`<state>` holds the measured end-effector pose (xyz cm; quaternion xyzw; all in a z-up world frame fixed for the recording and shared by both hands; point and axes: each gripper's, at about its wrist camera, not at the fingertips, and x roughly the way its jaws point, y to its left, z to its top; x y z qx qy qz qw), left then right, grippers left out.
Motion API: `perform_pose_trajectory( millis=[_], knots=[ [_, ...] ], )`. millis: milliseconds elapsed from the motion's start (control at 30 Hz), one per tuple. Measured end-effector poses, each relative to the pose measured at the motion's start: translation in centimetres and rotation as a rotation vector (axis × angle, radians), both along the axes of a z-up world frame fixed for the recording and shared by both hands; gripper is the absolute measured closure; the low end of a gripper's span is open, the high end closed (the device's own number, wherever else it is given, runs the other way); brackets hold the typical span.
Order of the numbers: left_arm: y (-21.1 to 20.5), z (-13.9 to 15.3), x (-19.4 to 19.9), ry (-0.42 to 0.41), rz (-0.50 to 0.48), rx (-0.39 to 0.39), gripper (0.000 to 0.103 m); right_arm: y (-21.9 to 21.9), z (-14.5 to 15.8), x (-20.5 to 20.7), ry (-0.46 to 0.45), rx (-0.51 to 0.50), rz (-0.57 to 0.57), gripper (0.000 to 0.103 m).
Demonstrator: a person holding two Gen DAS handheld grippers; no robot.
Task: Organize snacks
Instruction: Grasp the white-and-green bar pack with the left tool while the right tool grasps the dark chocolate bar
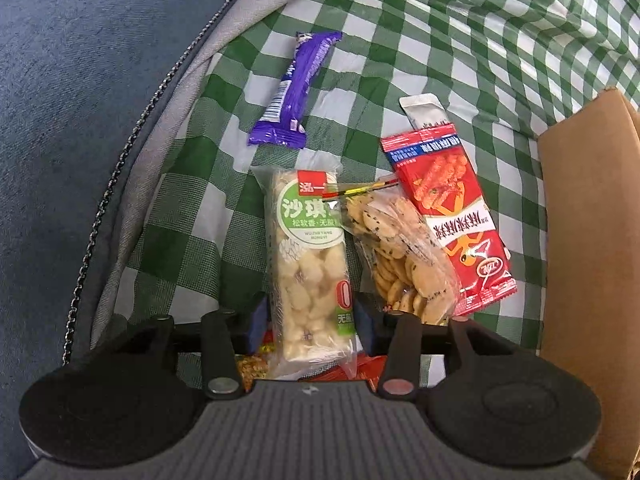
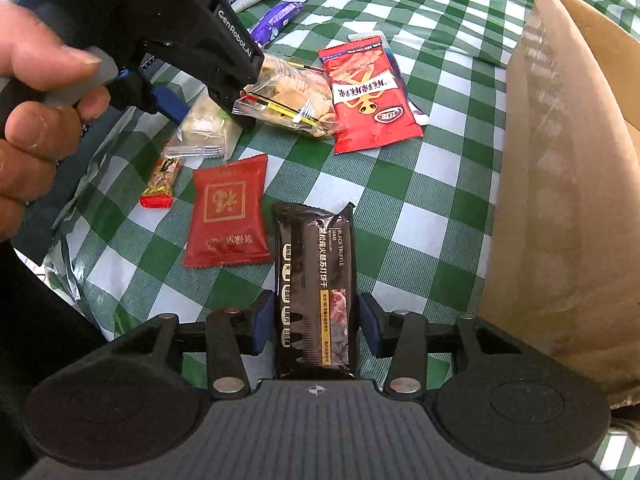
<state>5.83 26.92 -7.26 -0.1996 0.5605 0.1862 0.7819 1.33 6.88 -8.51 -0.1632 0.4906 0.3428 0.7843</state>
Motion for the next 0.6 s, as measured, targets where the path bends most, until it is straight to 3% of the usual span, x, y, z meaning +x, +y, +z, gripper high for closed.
perform_pose_trajectory(
  millis=[267, 600],
  knots=[
    [0.7, 1.8, -0.7, -0.104, 0.034, 0.017, 0.062, -1.1, 1.4, 0.3, -0.055, 0.045, -0.054, 0.062],
    [1.0, 4.6, -1.7, -0.267, 0.076, -0.006, 0.063, -2.5, 5.0, -0.5, -0.232, 0.19, -0.072, 0.062]
  ],
)
